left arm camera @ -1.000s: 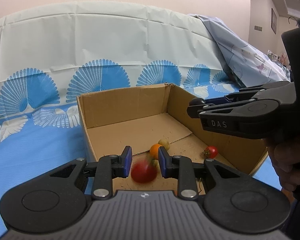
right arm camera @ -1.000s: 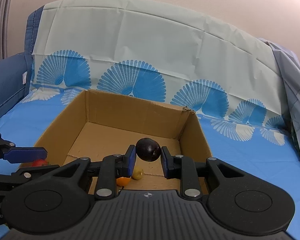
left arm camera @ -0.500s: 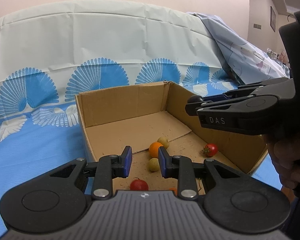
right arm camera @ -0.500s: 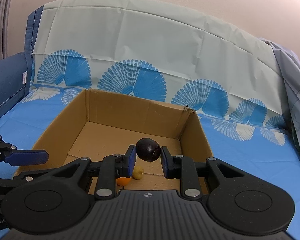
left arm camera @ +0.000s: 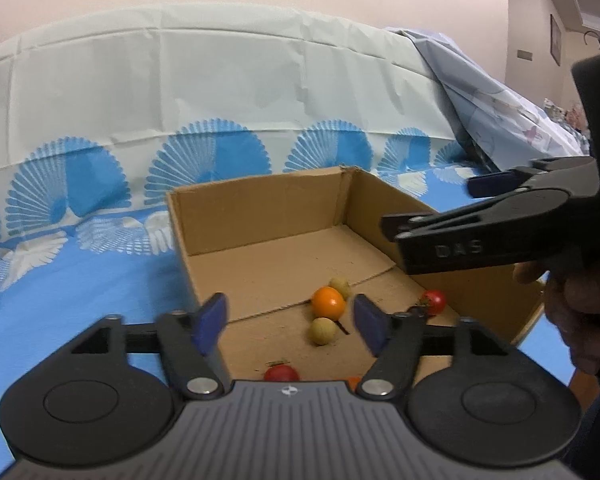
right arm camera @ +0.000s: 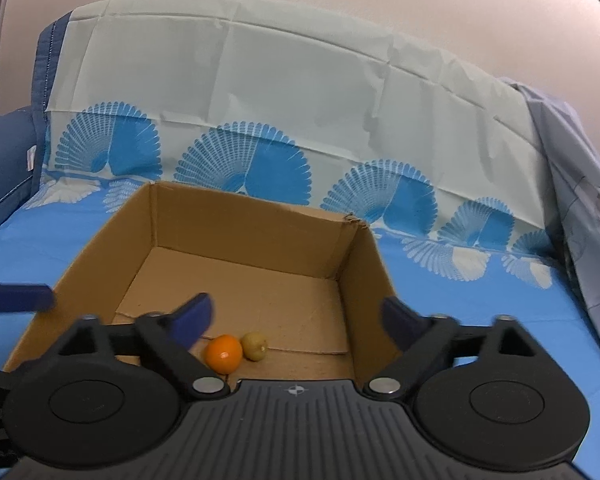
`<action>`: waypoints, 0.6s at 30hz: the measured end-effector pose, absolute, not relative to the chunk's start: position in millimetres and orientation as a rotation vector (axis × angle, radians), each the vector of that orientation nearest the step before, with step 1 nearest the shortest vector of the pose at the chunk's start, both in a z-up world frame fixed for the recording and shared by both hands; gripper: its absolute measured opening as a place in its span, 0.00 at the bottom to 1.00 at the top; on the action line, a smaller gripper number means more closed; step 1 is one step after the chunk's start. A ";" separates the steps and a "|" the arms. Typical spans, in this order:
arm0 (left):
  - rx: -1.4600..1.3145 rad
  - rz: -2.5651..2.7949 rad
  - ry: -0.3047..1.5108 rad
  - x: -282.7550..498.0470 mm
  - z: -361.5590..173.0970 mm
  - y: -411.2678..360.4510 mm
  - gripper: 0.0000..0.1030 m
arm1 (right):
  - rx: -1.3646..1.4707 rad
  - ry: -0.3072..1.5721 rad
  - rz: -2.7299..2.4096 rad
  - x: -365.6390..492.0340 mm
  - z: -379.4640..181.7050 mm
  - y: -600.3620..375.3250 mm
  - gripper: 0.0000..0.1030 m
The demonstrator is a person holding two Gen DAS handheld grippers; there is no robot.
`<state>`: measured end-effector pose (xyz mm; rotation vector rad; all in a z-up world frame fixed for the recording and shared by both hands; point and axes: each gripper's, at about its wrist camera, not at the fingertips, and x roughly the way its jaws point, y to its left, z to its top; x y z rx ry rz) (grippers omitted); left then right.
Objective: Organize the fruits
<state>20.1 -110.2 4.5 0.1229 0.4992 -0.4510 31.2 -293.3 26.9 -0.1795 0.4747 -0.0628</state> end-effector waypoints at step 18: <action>0.061 -0.234 0.464 -66.8 35.3 -72.3 1.00 | -0.022 0.401 -0.150 -71.8 63.0 -325.9 0.99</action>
